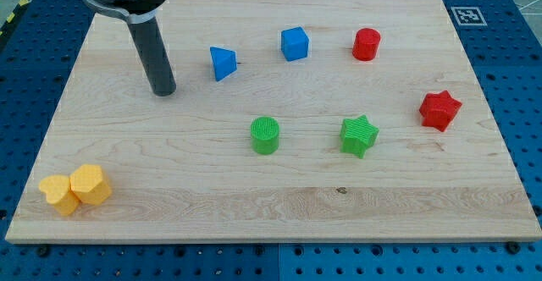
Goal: Push the green circle to the center of the board
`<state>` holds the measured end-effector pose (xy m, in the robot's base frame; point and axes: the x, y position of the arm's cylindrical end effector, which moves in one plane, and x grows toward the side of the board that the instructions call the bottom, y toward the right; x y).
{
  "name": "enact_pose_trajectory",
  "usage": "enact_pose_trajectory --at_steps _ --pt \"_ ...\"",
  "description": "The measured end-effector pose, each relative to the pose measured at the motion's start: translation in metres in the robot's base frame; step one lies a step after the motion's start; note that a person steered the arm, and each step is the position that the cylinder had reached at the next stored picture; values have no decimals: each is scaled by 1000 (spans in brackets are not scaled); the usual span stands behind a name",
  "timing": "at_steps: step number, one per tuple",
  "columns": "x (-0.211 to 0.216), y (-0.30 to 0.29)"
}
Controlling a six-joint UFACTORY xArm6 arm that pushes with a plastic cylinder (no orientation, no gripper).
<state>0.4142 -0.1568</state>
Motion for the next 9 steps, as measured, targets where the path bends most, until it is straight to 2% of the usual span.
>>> enact_pose_trajectory --at_steps 1,2,3,4,5,7,8,9 --pt "27 6" --pt "110 21" --pt "111 21" --pt "142 42" --pt "155 90" --pt "155 96" --pt "155 139" --pt "155 142"
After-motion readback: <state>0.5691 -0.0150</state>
